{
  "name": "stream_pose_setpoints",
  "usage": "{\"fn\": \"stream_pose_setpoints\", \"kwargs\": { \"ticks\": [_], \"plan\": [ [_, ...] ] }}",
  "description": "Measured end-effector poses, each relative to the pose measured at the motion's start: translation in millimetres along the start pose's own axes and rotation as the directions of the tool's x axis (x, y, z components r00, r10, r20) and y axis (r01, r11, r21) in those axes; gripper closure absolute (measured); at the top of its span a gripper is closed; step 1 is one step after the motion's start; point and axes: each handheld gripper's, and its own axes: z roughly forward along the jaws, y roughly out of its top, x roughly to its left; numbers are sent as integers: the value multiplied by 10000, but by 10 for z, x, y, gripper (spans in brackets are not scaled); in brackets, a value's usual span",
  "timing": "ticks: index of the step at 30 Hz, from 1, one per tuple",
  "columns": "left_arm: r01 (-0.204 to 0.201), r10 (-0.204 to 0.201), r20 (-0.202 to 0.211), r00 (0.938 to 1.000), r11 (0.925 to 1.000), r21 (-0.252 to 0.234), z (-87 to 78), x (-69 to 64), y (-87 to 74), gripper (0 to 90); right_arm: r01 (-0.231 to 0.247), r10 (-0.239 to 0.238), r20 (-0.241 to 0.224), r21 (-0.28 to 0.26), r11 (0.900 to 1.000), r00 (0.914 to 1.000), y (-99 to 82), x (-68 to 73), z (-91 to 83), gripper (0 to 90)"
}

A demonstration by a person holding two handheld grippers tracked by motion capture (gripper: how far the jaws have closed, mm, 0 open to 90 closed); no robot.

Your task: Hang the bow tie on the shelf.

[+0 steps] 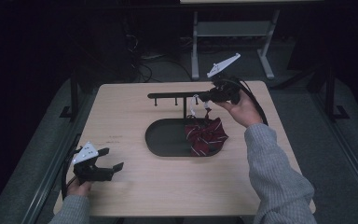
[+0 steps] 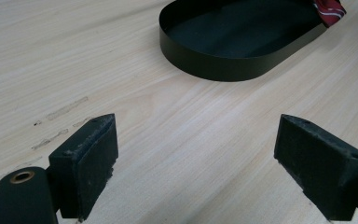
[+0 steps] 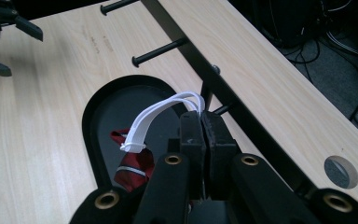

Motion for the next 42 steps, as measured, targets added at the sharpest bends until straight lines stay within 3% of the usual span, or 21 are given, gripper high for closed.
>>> {"fn": "stream_pose_setpoints", "kwargs": {
  "ticks": [22,42],
  "plan": [
    [38,-38,53,10000,10000,12,6,-4,0,130,-376,373,255,127,9992,9990,-22,-138,86,871],
    [35,-35,77,10000,10000,-12,11,-11,3,130,-473,462,314,355,9982,9984,-38,-143,147,849]
  ]
}}
